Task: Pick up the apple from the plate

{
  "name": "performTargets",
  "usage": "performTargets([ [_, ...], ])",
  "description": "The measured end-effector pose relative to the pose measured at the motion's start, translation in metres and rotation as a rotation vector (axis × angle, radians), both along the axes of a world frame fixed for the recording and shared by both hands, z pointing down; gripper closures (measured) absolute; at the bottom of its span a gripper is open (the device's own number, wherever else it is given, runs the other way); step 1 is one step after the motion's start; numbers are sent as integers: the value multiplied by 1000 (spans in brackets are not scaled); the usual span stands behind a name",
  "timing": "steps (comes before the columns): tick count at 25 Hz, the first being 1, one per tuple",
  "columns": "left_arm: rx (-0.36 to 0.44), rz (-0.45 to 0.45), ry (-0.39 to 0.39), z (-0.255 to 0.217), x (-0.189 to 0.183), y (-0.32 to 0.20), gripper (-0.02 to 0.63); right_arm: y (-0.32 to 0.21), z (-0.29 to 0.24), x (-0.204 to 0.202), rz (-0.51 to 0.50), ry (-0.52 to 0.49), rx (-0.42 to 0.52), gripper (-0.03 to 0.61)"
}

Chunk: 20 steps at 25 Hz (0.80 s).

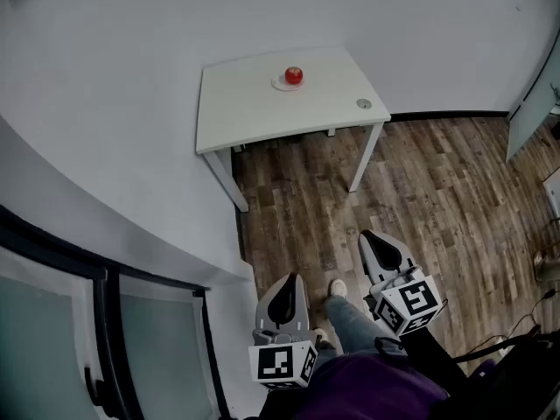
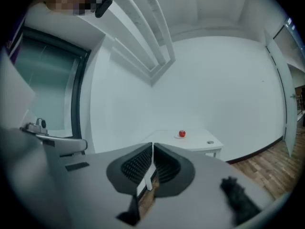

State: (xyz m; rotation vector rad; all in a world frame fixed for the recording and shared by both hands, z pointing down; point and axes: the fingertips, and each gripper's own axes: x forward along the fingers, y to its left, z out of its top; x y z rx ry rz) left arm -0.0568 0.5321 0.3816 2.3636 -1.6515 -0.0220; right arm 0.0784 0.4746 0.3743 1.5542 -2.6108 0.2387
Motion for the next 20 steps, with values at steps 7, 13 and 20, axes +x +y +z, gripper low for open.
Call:
performTargets([
  [7,11,-15,-8,1,6,-65,609,-68,3,13,-5,-7,9,568],
  [13,13,-59,-8,-7,18,-144,609,-150,-4,29,-15,-13,15,568],
  [20,21,-89,8,-12,41,-222,609,-229,-8,63,-3,-15,27,567],
])
